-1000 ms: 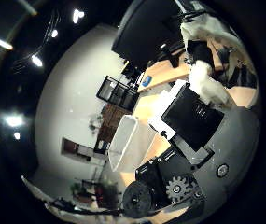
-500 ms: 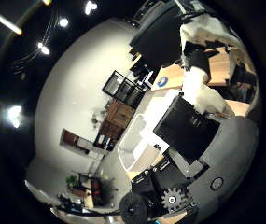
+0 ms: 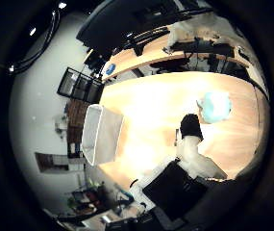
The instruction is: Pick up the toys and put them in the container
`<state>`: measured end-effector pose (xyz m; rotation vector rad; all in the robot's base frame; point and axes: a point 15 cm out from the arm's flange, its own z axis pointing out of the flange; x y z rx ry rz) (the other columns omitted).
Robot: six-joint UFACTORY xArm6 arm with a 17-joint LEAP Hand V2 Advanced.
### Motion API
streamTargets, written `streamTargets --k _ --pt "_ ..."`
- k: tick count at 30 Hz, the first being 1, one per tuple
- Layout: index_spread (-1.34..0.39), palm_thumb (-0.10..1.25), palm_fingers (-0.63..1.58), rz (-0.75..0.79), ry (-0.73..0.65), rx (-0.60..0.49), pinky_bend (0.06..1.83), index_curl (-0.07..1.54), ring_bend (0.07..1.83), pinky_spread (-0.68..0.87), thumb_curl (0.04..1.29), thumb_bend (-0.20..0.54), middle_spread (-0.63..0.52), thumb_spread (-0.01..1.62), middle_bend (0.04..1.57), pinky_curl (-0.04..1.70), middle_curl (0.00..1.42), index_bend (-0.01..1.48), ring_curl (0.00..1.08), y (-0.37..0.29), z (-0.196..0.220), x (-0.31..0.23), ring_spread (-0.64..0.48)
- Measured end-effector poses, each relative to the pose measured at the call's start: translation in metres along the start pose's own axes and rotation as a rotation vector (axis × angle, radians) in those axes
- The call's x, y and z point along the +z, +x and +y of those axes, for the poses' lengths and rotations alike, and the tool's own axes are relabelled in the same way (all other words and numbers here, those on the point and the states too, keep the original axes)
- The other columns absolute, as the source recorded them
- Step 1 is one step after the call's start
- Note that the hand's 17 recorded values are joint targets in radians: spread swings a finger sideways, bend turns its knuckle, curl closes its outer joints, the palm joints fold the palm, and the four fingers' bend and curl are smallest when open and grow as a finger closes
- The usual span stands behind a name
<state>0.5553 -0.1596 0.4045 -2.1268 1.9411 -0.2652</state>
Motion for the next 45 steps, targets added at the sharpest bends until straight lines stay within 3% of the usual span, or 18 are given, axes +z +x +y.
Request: streamTargets --k 15,32,45 --pt "-0.57 0.5 0.23 0.154 -0.147 0.037 0.78 0.45 0.9 0.3 0.55 -0.038 -0.3 1.0 0.44 0.17 0.4 0.57 0.35 0.057 0.016 0.077 -0.23" --pt "-0.58 0.44 0.37 0.146 -0.187 0.06 0.62 0.38 0.78 0.35 0.49 -0.036 -0.28 1.02 0.31 0.11 0.33 0.46 0.25 0.069 0.018 0.144 -0.22" --pt "-0.59 0.44 0.48 0.142 -0.206 0.073 0.69 0.35 0.79 0.36 0.47 -0.027 -0.29 0.99 0.24 0.11 0.31 0.34 0.22 0.078 0.023 0.182 -0.22"
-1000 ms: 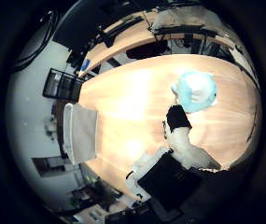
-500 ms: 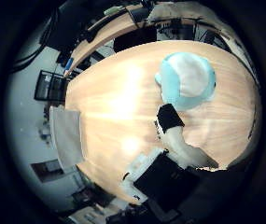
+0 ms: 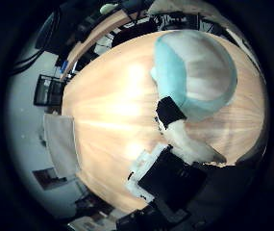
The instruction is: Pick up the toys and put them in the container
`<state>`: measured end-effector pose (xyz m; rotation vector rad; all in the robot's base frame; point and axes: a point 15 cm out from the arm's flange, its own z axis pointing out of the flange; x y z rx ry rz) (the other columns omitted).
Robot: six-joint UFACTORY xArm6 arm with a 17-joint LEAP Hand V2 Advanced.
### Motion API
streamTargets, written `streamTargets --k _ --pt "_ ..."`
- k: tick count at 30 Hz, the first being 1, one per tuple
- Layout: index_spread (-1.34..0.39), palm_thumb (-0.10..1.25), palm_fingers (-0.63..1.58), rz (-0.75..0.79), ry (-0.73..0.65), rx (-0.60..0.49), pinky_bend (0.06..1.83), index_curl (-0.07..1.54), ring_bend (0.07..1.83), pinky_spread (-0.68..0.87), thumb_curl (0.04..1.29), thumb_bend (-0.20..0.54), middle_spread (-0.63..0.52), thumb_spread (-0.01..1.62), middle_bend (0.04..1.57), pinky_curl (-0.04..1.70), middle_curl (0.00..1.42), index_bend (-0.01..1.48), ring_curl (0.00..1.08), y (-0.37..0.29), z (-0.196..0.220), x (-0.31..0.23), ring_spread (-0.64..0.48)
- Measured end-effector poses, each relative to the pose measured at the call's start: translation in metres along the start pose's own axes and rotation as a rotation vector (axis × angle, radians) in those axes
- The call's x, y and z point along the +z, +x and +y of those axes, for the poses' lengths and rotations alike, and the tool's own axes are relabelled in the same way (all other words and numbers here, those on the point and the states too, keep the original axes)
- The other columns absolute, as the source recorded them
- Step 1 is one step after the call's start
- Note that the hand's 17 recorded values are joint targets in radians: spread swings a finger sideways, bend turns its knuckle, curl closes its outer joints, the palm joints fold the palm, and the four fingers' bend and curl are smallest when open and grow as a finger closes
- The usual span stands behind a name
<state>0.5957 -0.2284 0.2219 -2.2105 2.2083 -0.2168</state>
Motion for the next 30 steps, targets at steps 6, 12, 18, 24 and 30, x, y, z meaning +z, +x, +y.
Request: streamTargets --k 6,12,18,24,30 --pt "-0.59 0.43 0.55 -0.013 -0.03 -0.002 0.73 0.33 0.81 0.35 0.47 -0.031 -0.3 0.98 0.25 0.09 0.31 0.26 0.21 -0.003 0.004 0.019 -0.24" --pt "-0.61 0.53 0.79 -0.025 -0.061 -0.01 0.76 0.32 0.91 0.24 0.48 -0.003 -0.36 0.98 0.33 0.06 0.33 0.2 0.23 -0.015 0.006 0.036 -0.3" --pt "-0.6 0.7 1.31 -0.021 -0.048 -0.014 0.98 0.4 1.0 -0.31 0.53 0.001 -0.46 0.95 0.55 0.12 0.43 0.29 0.31 -0.015 0.002 0.034 -0.36" --pt "-0.55 0.85 1.47 -0.012 -0.006 0.001 1.2 0.58 1.18 -0.38 0.6 0.032 -0.41 0.93 0.83 0.24 0.58 0.66 0.41 -0.008 -0.005 0.023 -0.3" --pt "-0.45 0.94 1.29 -0.039 0.059 0.033 1.38 0.77 1.34 -0.31 0.67 0.038 -0.37 0.92 1.12 0.35 0.75 1.05 0.51 0.001 -0.012 0.004 -0.27"
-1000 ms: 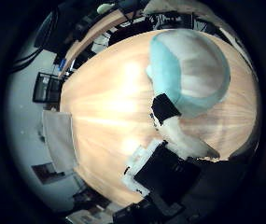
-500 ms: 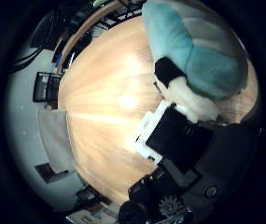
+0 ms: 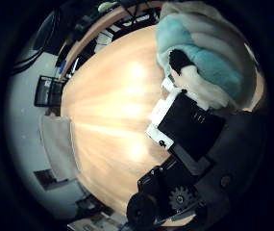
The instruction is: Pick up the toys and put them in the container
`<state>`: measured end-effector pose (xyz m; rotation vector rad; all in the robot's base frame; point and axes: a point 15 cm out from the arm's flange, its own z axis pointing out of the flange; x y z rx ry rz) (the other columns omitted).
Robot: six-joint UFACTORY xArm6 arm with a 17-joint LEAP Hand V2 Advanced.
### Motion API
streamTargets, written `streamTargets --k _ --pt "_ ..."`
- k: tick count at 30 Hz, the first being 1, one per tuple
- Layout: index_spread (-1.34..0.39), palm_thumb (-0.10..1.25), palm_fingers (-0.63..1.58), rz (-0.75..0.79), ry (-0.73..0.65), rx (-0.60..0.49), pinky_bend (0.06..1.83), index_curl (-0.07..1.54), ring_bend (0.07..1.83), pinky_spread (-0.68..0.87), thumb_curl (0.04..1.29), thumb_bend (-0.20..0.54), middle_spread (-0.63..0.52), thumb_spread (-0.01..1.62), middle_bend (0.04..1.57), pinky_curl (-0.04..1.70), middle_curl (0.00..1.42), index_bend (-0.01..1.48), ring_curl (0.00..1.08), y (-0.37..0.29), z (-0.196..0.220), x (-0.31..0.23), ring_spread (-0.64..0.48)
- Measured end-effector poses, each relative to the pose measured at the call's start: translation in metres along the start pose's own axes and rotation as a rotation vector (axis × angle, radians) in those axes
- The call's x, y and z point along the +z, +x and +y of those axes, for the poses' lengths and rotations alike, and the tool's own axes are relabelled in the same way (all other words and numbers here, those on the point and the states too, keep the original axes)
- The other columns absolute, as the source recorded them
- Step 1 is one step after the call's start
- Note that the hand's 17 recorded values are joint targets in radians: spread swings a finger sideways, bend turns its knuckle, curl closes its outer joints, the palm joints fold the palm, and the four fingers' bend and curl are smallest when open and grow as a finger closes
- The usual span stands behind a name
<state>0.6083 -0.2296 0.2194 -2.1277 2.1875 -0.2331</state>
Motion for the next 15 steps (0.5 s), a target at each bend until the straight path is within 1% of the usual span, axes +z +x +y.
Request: streamTargets --k 1,4,7,12,15 --pt "-0.42 0.96 1.27 -0.002 0.011 -0.004 1.39 0.79 1.37 -0.3 0.68 0.045 -0.36 0.92 1.16 0.36 0.77 1.1 0.53 0.0 -0.002 -0.006 -0.27" --pt "-0.38 0.98 1.22 -0.006 0.029 -0.007 1.43 0.83 1.42 -0.28 0.72 0.053 -0.33 0.92 1.23 0.4 0.82 1.17 0.56 0.0 -0.003 -0.021 -0.26" --pt "-0.34 0.99 1.18 -0.019 0.046 -0.013 1.46 0.86 1.45 -0.27 0.76 0.047 -0.31 0.91 1.28 0.42 0.85 1.21 0.6 -0.003 -0.003 -0.038 -0.25" --pt "-0.3 0.99 1.14 -0.086 0.091 -0.033 1.48 0.88 1.49 -0.25 0.81 0.046 -0.27 0.91 1.33 0.45 0.89 1.25 0.63 -0.02 -0.003 -0.079 -0.24" --pt "-0.27 0.99 1.13 -0.128 0.143 -0.057 1.49 0.89 1.5 -0.24 0.85 0.04 -0.26 0.91 1.34 0.47 0.91 1.26 0.66 -0.033 -0.005 -0.115 -0.23"
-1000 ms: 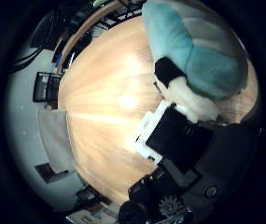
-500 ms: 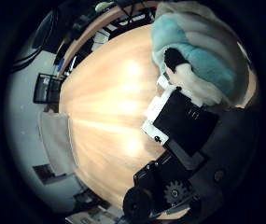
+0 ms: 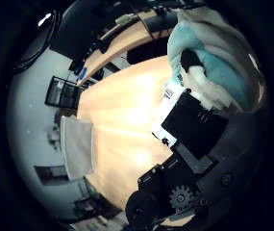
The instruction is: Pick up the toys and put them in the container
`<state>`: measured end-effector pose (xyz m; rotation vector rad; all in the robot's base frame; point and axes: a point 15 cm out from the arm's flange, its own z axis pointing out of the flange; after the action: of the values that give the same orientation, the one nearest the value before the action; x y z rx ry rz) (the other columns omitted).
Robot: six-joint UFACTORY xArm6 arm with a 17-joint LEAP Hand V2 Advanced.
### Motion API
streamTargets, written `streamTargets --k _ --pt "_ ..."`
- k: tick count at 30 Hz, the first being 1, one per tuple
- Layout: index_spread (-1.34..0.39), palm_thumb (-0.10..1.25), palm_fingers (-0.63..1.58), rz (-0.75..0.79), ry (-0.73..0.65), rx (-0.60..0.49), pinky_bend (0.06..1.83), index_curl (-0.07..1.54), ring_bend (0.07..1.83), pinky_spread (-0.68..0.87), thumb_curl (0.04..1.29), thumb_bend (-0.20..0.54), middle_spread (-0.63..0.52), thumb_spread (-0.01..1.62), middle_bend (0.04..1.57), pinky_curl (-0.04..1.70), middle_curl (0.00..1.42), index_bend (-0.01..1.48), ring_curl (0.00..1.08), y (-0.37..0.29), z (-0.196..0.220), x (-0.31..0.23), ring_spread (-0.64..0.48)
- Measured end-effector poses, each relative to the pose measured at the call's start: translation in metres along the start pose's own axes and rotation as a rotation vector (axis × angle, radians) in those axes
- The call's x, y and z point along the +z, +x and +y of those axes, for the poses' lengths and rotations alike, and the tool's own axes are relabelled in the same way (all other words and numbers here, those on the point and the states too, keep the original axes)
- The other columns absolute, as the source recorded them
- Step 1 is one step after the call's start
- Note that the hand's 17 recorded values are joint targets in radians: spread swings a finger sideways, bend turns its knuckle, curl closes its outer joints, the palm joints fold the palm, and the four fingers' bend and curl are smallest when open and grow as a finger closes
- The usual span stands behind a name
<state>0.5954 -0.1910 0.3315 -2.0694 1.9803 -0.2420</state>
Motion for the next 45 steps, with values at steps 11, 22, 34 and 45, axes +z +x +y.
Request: streamTargets --k 11,22,34,45 --pt "-0.23 0.98 1.11 -0.186 0.14 -0.173 1.48 0.91 1.49 -0.22 0.96 0.029 -0.22 0.91 1.35 0.51 0.94 1.29 0.7 -0.118 0.0 -0.134 -0.22" --pt "-0.22 0.97 1.11 -0.341 0.225 -0.505 1.46 0.91 1.47 -0.23 1.05 0.014 -0.21 0.93 1.34 0.55 0.96 1.29 0.74 -0.301 0.079 -0.278 -0.22" --pt "-0.21 0.96 1.11 -0.513 0.03 -0.731 1.45 0.91 1.46 -0.23 1.14 -0.002 -0.2 0.95 1.33 0.57 0.98 1.29 0.77 -0.417 0.216 -0.23 -0.22" --pt "-0.21 0.95 1.11 -0.6 -0.026 -0.841 1.43 0.91 1.44 -0.23 1.19 -0.003 -0.2 0.97 1.32 0.59 1.0 1.29 0.79 -0.462 0.269 -0.21 -0.22"
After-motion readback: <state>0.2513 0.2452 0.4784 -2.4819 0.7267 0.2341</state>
